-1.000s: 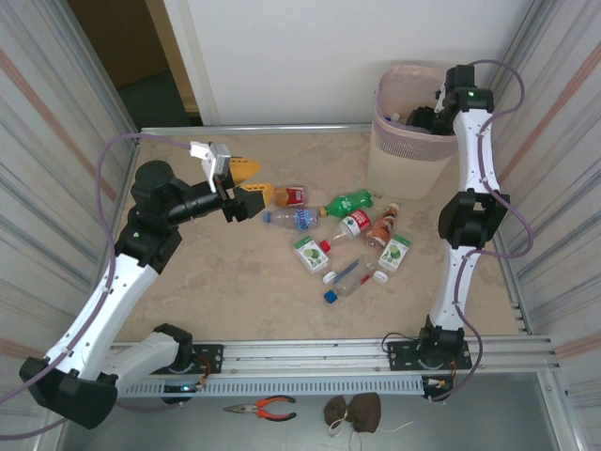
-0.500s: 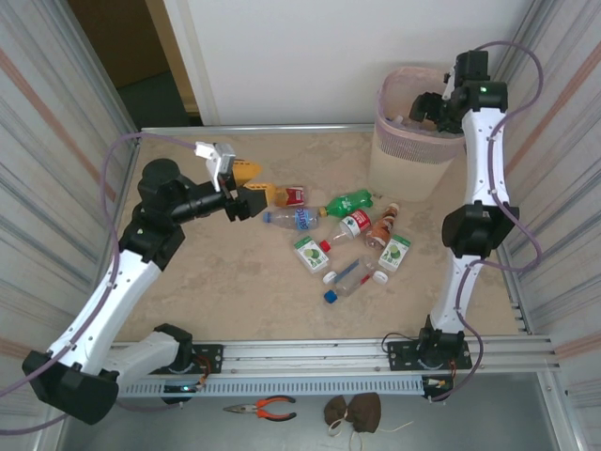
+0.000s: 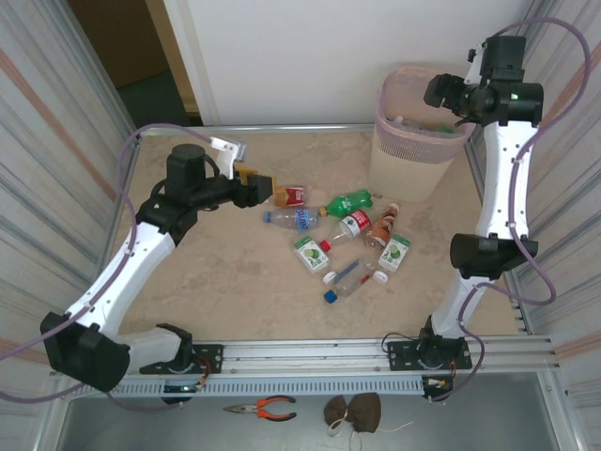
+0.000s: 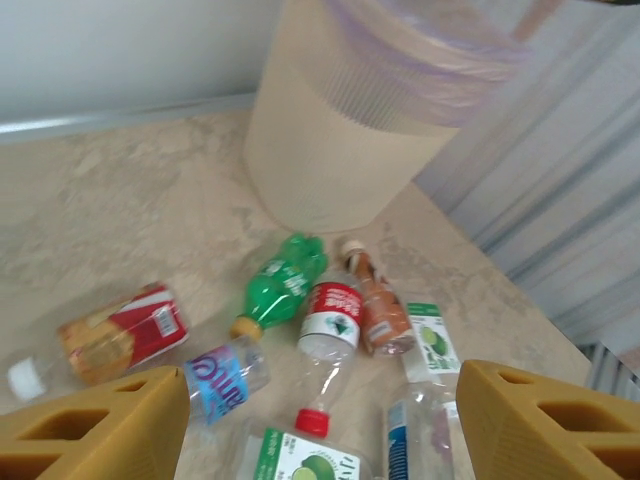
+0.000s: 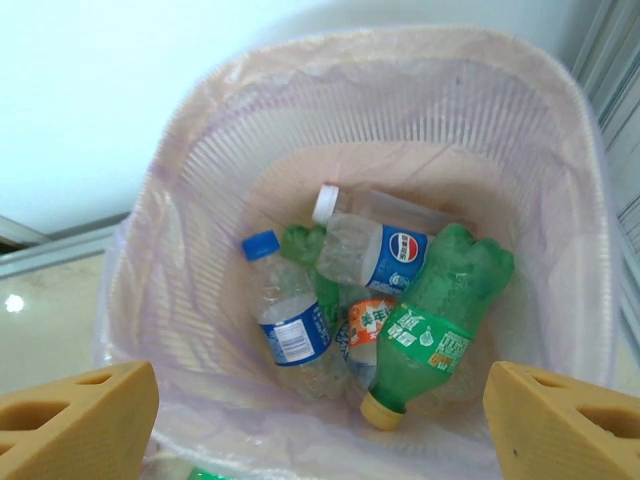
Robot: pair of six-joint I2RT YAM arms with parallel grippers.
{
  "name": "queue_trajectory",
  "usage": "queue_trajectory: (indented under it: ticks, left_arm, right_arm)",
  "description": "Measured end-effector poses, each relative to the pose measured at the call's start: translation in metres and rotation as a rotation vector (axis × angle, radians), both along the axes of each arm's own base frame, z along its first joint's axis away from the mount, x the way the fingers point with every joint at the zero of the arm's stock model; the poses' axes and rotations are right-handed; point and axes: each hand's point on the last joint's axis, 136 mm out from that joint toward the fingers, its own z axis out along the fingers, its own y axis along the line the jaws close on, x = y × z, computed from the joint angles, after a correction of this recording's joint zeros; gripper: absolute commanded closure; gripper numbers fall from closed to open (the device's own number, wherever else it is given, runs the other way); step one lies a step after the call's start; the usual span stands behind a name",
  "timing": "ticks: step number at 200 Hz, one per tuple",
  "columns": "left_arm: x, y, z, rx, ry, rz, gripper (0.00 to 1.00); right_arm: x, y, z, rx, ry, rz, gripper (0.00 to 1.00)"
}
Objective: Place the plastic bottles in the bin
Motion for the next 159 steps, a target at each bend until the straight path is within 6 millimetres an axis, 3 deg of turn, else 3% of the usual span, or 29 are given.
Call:
queue_trajectory:
  ticks: [20,34,73,105,159]
  left_arm:
    - [0.022,0.017,-0.023,-0.007,0.118,0.124,0.27]
    - [0.038,0.032,-0.042,-0.035,0.223,0.237,0.34]
    - [0.069,0.064,-0.096,-0.149,0.518,0.525,0.35]
    - [0.086,0.065,-0.142,-0.209,0.762,0.681,0.35]
    - [0.112,0.054,-0.188,-0.352,1.031,0.846,0.4]
  right_arm:
    - [-0.018,0.002,0.012,-0.001,-0.023,0.002,0.17]
    - [-0.03,0.005,0.017,-0.002,-0.032,0.005,0.17]
    - [-0.052,0.007,0.025,-0.001,-0.057,0.007,0.17]
    - [-0.064,0.008,0.021,-0.001,-0.051,0.006,0.16]
    - [-0.084,0.006,0.016,-0.005,-0.051,-0.004,0.16]
